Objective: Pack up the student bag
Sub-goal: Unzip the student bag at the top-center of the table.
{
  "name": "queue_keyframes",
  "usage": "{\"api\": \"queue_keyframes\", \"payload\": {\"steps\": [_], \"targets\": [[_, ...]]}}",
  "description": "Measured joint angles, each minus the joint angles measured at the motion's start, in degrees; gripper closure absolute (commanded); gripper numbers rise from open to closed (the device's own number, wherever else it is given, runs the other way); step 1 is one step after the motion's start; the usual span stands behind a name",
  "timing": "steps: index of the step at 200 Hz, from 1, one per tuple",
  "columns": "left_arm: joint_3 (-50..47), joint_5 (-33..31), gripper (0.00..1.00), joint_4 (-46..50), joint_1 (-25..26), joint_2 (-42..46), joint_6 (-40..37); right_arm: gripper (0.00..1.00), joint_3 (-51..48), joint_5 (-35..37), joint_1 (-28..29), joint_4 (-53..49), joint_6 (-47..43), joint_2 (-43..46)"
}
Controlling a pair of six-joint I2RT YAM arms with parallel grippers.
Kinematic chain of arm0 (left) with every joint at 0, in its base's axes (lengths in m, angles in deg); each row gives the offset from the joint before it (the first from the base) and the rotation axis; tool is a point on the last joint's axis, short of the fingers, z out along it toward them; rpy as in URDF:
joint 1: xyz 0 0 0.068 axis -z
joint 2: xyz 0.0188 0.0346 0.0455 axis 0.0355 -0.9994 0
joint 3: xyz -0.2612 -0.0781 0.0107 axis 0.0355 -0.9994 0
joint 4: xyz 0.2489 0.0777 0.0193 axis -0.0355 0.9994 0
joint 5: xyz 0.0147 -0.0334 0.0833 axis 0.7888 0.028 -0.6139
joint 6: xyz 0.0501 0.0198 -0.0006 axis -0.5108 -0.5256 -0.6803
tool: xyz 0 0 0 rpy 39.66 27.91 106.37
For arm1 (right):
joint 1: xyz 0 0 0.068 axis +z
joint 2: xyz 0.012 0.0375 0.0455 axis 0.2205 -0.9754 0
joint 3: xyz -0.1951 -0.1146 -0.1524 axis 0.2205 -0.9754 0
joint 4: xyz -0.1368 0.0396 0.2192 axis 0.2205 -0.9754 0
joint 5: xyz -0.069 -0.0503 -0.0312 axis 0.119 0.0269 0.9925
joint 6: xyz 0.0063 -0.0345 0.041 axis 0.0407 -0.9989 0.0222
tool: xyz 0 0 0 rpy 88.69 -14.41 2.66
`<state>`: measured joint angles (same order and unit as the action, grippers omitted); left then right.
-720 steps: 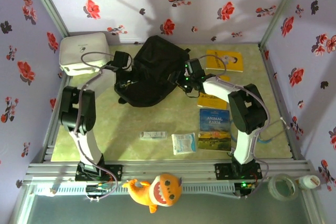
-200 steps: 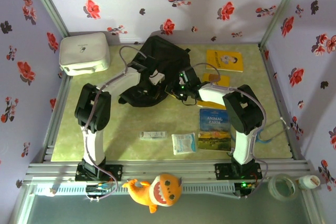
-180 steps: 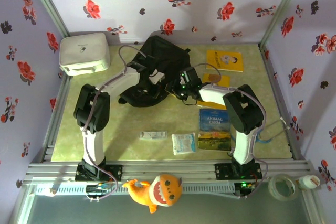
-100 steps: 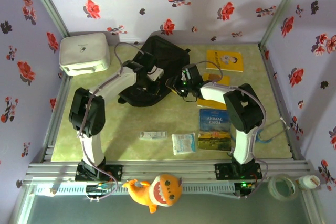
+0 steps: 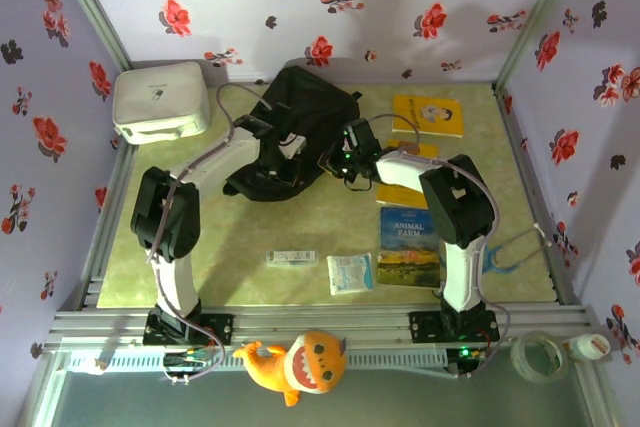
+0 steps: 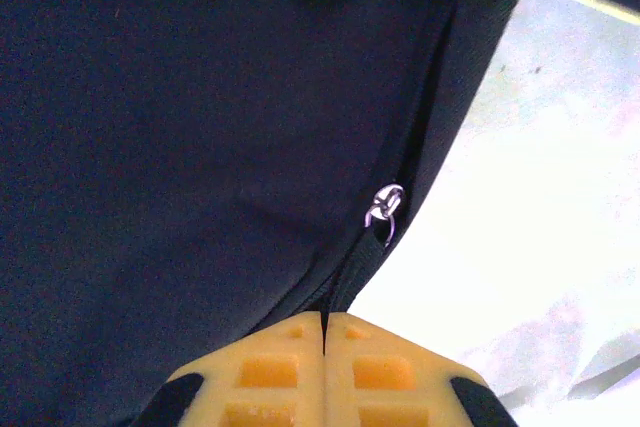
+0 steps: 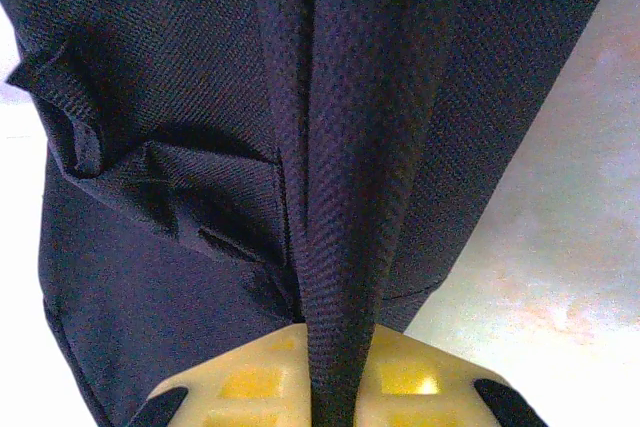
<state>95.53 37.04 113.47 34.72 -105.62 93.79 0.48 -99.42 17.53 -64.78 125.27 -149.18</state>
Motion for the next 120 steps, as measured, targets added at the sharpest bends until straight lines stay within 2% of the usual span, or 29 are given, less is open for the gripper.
{"api": "queue_keyframes", "payload": {"steps": [59,120], "targets": [[-3.85,-3.04,1.0,3.82,0.0,5.46,1.11,0.88,1.18,2.97,-0.04,-2.71,-0.66,-0.11],[-5.16,-7.08,1.0,6.62,-0.48,5.81,0.59,0.89,1.4,4.76,-1.64,-3.87,-2.16,-0.11]]}}
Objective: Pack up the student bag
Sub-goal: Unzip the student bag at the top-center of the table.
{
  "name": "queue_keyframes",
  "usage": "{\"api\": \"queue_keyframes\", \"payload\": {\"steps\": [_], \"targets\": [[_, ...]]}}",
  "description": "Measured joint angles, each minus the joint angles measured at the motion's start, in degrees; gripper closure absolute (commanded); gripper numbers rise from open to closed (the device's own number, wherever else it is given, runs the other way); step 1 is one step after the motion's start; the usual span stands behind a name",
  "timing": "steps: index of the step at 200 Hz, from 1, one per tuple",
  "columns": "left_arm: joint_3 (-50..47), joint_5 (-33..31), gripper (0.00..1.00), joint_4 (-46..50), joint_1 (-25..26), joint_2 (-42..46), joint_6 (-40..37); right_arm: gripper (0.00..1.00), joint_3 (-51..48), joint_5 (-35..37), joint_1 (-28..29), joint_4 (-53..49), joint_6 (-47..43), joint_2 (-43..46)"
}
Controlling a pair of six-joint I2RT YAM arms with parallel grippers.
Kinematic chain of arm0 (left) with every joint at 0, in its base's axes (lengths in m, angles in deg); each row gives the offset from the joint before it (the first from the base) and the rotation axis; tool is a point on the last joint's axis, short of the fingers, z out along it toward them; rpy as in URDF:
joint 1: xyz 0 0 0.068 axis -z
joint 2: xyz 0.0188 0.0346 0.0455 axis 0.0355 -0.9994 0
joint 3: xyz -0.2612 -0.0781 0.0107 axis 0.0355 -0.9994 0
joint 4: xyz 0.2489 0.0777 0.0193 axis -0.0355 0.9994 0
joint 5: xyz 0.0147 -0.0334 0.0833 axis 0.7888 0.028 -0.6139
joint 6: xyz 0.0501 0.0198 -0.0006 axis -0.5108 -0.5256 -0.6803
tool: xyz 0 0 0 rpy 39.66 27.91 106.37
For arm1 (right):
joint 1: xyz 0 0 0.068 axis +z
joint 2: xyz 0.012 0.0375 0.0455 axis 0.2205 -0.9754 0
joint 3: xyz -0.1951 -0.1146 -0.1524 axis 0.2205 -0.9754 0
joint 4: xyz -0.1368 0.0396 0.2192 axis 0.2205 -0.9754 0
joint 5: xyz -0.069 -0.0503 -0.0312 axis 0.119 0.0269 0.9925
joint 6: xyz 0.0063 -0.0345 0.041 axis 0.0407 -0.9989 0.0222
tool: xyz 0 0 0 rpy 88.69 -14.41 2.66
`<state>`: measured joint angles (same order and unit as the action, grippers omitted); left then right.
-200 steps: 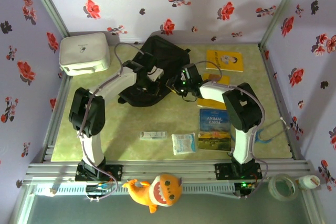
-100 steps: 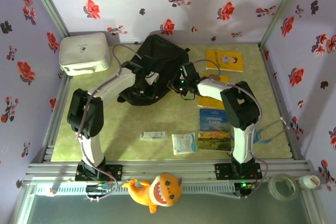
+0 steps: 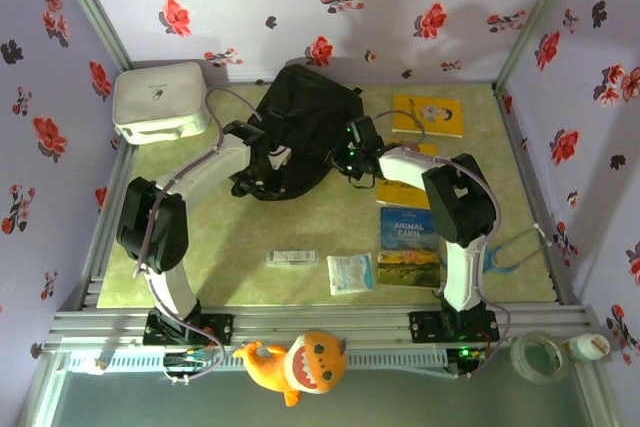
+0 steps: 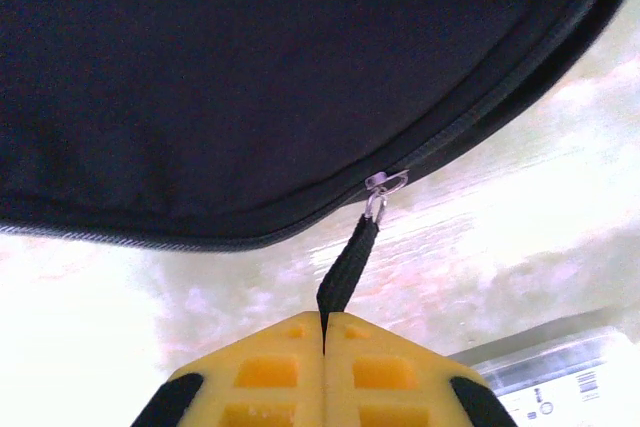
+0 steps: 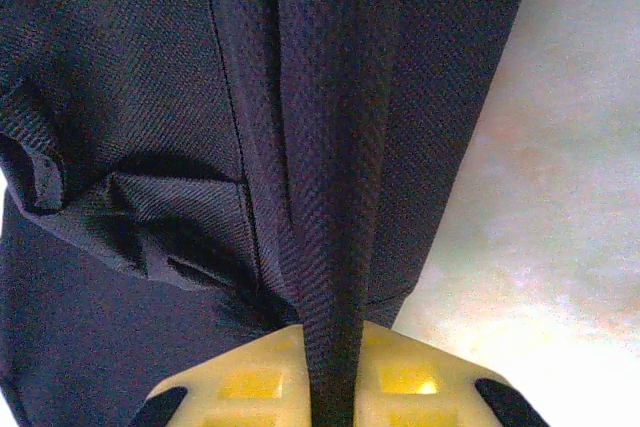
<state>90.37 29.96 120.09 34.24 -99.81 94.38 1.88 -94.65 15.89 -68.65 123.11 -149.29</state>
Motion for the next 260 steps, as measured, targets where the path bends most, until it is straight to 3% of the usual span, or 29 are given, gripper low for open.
{"api": "queue_keyframes", "payload": {"steps": [52,80,114,172,221,260], "targets": [[-2.4,-2.32,1.0,-0.17,-2.03,2.08,-1.53,0.9,3.5,1.84,-1.79,-3.61,-3.04,-1.01],[-2.6,-1.11,1.0,-2.08,-2.21,2.23,-2.67,0.69,5.33,2.36,-2.8,-4.81,-4.68,-1.73],[-0.68,4.22,1.0,-3.1,0.11,2.23,-3.41,0.51,3.54,1.2,-4.37,-1.81,-2.93,-0.46],[5.14,11.23,1.0,-9.46,7.17,-0.26,-3.1,0.31,-10.54,0.85,-4.74,-0.63,6.08,13.6],[5.79,14.14,1.0,-14.82,10.8,-4.15,-1.09,0.3,-18.45,-3.19,-4.74,1.27,12.98,17.09],[6.97,14.75,1.0,-15.98,11.08,-5.97,-0.7,0.39,-20.15,-5.14,-4.61,1.92,15.76,17.03]]}}
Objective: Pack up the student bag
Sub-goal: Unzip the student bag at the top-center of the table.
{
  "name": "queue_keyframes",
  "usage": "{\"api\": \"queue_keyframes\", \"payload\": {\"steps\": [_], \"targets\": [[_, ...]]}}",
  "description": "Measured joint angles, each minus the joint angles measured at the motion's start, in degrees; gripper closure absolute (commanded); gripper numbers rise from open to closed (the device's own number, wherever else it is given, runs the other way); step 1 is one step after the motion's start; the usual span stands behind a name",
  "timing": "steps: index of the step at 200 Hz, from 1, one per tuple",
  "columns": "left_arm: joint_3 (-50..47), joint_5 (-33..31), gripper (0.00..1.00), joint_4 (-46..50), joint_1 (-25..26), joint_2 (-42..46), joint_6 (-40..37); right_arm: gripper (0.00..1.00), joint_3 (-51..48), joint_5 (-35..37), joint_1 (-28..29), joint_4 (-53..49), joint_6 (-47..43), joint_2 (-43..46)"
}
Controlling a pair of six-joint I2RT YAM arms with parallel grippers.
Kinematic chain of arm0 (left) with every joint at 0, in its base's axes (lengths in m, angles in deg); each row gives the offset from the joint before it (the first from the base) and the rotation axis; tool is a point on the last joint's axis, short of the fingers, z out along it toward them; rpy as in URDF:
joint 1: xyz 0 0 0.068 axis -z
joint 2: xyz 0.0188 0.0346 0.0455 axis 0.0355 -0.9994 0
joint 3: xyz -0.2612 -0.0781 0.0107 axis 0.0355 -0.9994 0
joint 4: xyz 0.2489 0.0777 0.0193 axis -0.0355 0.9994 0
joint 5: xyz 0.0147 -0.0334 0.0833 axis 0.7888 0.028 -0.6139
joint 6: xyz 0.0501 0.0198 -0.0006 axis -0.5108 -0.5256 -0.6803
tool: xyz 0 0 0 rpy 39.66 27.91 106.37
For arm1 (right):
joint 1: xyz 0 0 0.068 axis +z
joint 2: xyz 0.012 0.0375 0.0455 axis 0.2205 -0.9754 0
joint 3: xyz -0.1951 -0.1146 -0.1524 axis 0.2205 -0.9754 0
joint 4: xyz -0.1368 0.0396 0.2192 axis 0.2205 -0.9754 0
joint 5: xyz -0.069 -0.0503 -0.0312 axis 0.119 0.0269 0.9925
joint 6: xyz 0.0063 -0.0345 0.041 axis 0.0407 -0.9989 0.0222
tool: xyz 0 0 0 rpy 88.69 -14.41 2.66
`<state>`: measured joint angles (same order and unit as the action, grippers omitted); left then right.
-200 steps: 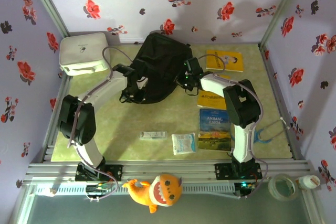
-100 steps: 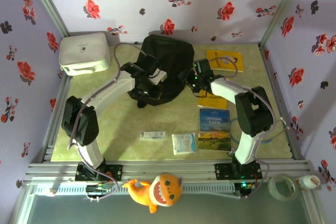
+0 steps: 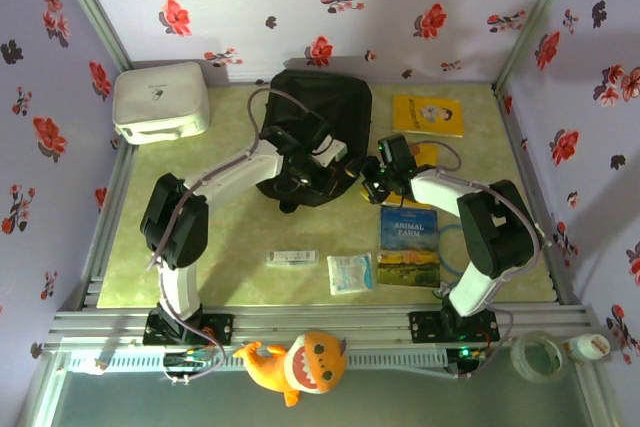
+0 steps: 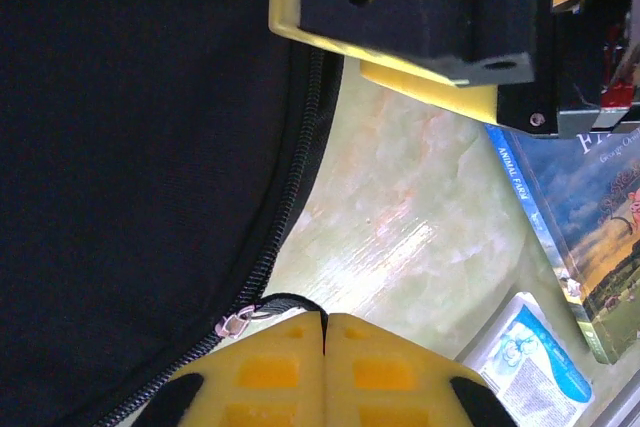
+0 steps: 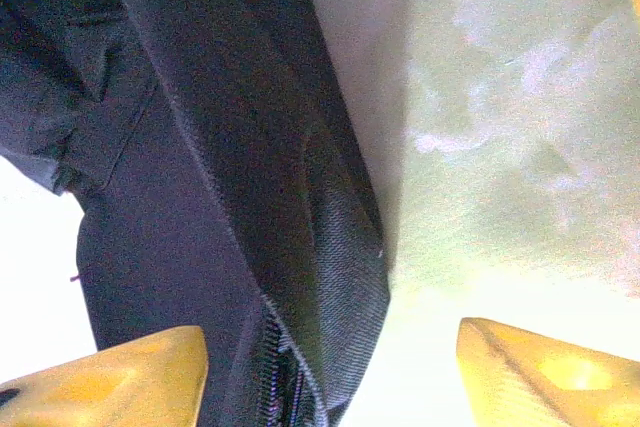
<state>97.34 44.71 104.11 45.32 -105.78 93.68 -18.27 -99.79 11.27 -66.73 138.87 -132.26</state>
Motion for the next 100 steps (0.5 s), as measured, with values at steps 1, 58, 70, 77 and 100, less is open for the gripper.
{"api": "queue_keyframes", "payload": {"steps": [1,58,70,77,100], "targets": [[0.0,0.0,1.0,0.0,0.0,0.0,0.0,0.39,0.0,-0.04,0.0,0.11,0.04,-0.02],[0.11,-0.15,1.0,0.09,0.0,0.0,-0.04,0.64,1.33,-1.44,0.42,4.11,1.79,-3.91],[0.11,-0.46,1.0,0.11,0.0,0.04,-0.07,0.67,1.79,-1.38,0.42,4.22,1.77,-4.83],[-0.09,-0.74,1.0,0.04,0.0,0.2,-0.09,0.7,2.01,-1.16,0.42,4.09,1.42,-5.11],[-3.15,-1.57,1.0,-0.07,-0.59,2.82,-0.11,0.74,4.44,0.37,0.39,1.6,-1.27,-5.64]]}}
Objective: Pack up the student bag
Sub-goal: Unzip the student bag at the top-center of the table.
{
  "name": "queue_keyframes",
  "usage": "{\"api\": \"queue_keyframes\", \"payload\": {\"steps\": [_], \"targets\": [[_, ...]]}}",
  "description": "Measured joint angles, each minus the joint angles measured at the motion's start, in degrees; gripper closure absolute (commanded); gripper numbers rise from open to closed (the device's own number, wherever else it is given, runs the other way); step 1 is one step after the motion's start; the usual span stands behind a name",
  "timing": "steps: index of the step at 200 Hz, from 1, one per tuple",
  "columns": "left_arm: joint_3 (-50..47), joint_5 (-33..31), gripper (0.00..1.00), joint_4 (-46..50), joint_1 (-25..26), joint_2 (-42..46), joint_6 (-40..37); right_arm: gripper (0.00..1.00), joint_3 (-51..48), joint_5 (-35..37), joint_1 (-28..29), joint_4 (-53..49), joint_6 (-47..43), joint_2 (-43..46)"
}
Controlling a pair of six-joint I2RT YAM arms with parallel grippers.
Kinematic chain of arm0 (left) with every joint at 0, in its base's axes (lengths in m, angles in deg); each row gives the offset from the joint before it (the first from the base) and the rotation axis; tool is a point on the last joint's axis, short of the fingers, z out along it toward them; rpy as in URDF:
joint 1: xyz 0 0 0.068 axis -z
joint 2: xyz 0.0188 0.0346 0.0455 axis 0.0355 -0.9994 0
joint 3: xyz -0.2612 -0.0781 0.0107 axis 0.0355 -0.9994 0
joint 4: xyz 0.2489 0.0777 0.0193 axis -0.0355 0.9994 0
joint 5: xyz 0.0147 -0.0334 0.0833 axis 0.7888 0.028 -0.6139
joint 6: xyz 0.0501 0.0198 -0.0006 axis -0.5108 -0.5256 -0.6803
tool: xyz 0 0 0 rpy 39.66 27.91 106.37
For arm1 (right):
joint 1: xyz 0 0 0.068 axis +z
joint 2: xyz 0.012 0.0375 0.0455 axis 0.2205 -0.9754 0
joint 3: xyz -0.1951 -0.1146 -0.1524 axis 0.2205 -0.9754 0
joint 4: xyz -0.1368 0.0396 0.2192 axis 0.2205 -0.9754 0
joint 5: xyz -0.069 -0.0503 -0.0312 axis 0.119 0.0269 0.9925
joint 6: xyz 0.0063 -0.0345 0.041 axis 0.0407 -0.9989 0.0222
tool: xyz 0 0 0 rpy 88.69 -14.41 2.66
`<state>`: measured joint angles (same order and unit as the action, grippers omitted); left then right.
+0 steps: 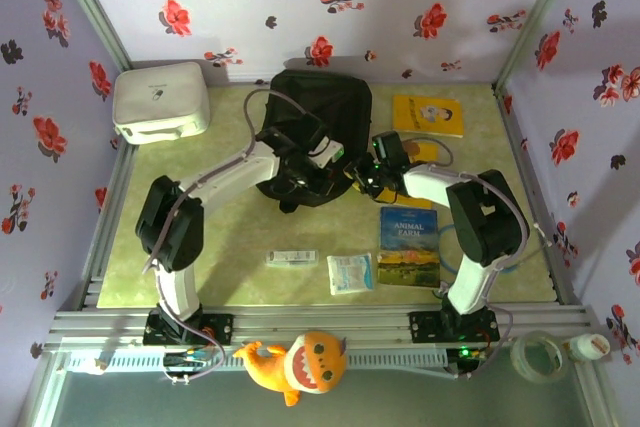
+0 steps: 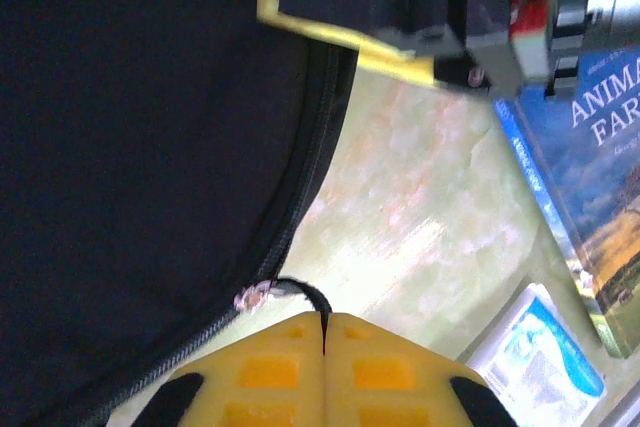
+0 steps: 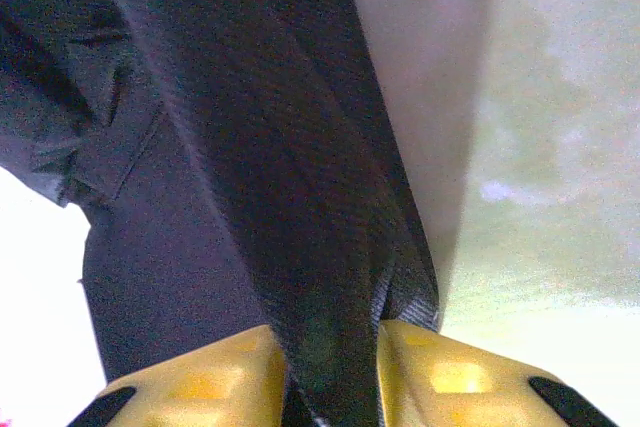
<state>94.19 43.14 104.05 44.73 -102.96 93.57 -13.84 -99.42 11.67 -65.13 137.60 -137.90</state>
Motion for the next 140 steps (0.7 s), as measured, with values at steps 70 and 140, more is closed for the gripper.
{"api": "queue_keyframes", "payload": {"steps": [70,140], "targets": [[-14.05,-2.71,1.0,-1.14,-4.7,12.7,-1.97,0.8,8.44,2.19,0.22,-5.22,-5.81,-3.87],[-15.65,-2.84,1.0,-3.15,-5.99,13.77,-3.56,0.88,15.67,5.55,0.24,-9.46,-10.6,-9.38]]}}
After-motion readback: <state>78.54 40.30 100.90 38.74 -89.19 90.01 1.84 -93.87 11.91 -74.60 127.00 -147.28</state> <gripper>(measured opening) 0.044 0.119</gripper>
